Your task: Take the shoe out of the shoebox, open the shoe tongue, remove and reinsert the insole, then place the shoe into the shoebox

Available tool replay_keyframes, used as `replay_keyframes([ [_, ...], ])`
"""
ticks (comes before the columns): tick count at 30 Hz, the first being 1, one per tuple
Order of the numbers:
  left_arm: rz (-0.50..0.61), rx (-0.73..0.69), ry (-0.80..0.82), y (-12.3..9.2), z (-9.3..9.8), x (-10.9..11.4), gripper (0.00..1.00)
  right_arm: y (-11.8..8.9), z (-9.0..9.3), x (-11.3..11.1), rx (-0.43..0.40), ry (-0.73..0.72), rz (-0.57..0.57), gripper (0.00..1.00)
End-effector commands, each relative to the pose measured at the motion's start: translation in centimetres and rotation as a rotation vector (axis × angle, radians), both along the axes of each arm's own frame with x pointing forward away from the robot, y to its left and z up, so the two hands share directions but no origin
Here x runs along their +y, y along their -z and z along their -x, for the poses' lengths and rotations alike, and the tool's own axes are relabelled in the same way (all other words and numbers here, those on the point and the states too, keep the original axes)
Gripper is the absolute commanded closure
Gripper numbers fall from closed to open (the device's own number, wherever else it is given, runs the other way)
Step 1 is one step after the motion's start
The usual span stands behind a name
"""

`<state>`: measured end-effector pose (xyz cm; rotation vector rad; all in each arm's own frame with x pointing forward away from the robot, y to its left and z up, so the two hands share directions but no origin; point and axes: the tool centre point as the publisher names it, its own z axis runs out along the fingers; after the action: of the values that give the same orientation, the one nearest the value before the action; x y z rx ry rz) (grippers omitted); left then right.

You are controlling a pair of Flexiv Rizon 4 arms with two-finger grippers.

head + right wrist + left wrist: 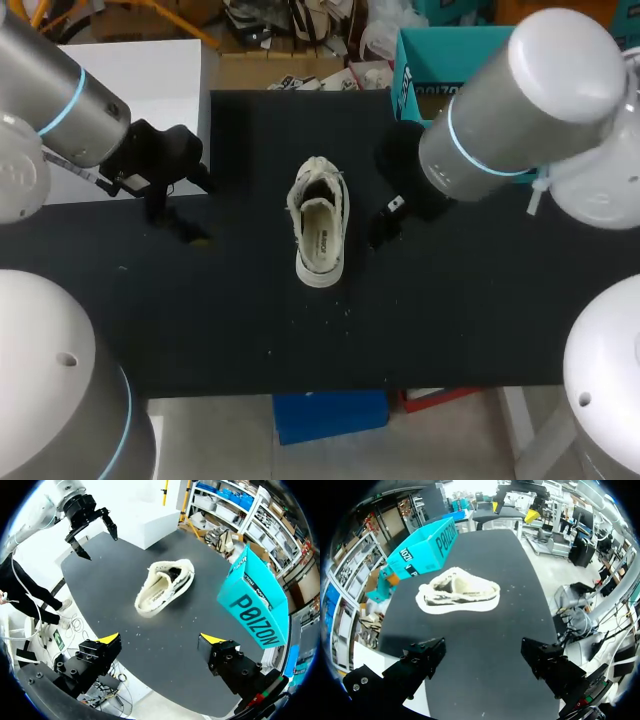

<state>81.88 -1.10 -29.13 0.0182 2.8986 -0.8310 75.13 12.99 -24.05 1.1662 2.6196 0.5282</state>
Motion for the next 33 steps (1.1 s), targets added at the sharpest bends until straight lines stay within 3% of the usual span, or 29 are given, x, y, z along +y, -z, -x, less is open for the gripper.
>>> replay_keyframes([
  [1, 0.001, -0.009, -0.005, 0.1, 0.2, 0.0, 0.00, 0.8, -2.1, 3.0, 0.063, 0.014, 0.073, 0.00],
  [10, 0.001, -0.009, -0.005, 0.1, 0.2, 0.0, 0.00, 0.8, -2.1, 3.0, 0.063, 0.014, 0.073, 0.00],
  [15, 0.001, -0.009, -0.005, 0.1, 0.2, 0.0, 0.00, 3.1, -3.0, 3.9, 0.131, 0.133, -0.040, 0.00],
  [18, 0.001, -0.009, -0.005, 0.1, 0.2, 0.0, 0.00, 4.2, -4.1, 4.7, 0.157, 0.195, -0.095, 0.00],
  [26, 0.001, -0.009, -0.005, 0.1, 0.2, 0.0, 0.00, 6.1, -7.6, 5.2, 0.191, 0.315, -0.084, 0.00],
  [28, 0.001, -0.009, -0.005, 0.1, 0.2, 0.0, 0.00, 6.7, -8.3, 5.2, 0.198, 0.334, -0.087, 0.09],
  [31, 0.001, -0.009, -0.005, 0.1, 0.2, 0.0, 0.00, 7.6, -9.8, 5.3, 0.200, 0.370, -0.091, 0.06],
  [33, 0.001, -0.009, -0.005, 0.1, 0.2, 0.0, 0.00, 8.1, -10.7, 5.4, 0.198, 0.381, -0.098, 0.13],
])
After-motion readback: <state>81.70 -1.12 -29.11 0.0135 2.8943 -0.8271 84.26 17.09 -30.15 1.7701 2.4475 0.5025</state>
